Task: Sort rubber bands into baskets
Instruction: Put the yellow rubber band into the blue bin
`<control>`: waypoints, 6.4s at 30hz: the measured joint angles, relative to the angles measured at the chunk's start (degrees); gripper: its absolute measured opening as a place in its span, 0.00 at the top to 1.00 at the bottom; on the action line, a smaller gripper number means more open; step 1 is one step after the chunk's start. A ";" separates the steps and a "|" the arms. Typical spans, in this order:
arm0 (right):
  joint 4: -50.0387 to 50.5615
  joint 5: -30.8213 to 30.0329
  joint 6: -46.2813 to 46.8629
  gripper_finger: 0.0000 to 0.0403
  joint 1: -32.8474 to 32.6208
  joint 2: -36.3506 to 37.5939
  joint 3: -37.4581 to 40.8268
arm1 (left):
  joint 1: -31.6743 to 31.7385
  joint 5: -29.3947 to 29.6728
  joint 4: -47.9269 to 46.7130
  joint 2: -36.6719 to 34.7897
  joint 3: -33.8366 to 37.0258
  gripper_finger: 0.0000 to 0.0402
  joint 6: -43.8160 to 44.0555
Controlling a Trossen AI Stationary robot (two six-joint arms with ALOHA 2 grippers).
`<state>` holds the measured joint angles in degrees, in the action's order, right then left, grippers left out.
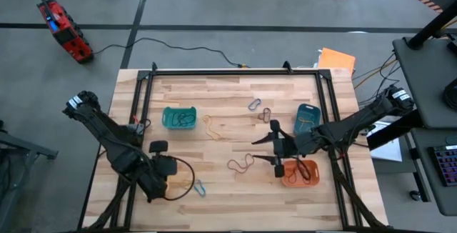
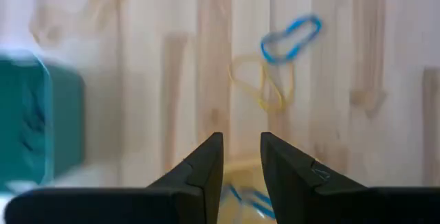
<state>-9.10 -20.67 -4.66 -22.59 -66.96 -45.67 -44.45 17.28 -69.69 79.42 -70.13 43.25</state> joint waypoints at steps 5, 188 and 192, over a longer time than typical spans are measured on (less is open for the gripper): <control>-2.03 -0.08 -1.32 0.54 -0.18 -1.03 0.00 | 0.11 7.43 8.47 -0.19 -0.45 0.79 -10.07; 6.68 14.56 9.90 0.87 23.61 -34.28 -15.06 | 31.61 19.32 53.16 -33.09 39.87 0.79 -54.14; 6.38 14.95 10.33 0.75 23.95 -39.51 -17.24 | 31.59 19.28 55.32 -32.89 39.87 0.79 -56.70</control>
<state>-2.72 -5.72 5.67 1.36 -106.47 -62.91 -12.86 36.56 -14.37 46.53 -30.26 -13.45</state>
